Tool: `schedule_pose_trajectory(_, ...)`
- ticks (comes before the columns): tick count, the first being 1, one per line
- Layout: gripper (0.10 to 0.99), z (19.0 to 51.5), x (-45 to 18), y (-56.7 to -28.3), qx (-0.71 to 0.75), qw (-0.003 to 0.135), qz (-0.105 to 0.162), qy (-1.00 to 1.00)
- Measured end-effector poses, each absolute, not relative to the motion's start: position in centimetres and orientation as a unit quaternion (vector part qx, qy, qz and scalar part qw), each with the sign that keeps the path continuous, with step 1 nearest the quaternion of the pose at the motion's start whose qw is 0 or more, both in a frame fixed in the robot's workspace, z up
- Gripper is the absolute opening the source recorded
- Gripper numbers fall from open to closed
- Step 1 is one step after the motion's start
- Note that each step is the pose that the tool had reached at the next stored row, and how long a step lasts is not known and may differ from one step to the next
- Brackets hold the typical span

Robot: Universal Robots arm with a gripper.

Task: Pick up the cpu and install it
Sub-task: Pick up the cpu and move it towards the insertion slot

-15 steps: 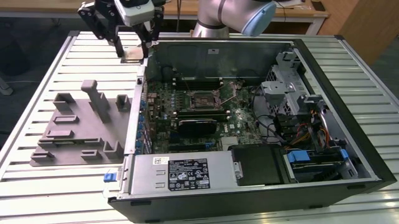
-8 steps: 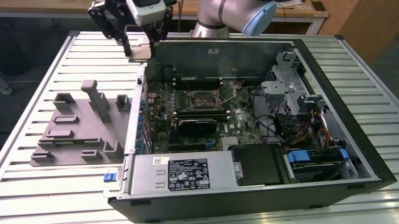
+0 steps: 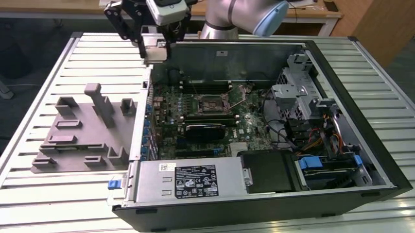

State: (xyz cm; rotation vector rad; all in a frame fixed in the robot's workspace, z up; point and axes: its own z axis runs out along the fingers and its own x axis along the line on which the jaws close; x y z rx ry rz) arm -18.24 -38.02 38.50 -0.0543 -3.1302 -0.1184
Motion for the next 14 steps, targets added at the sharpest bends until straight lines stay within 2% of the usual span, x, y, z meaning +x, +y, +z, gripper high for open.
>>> schedule_pose_trajectory(14, 0.541, 38.5, -15.2, -37.6, -0.017, 0.004, -0.038, -0.999)
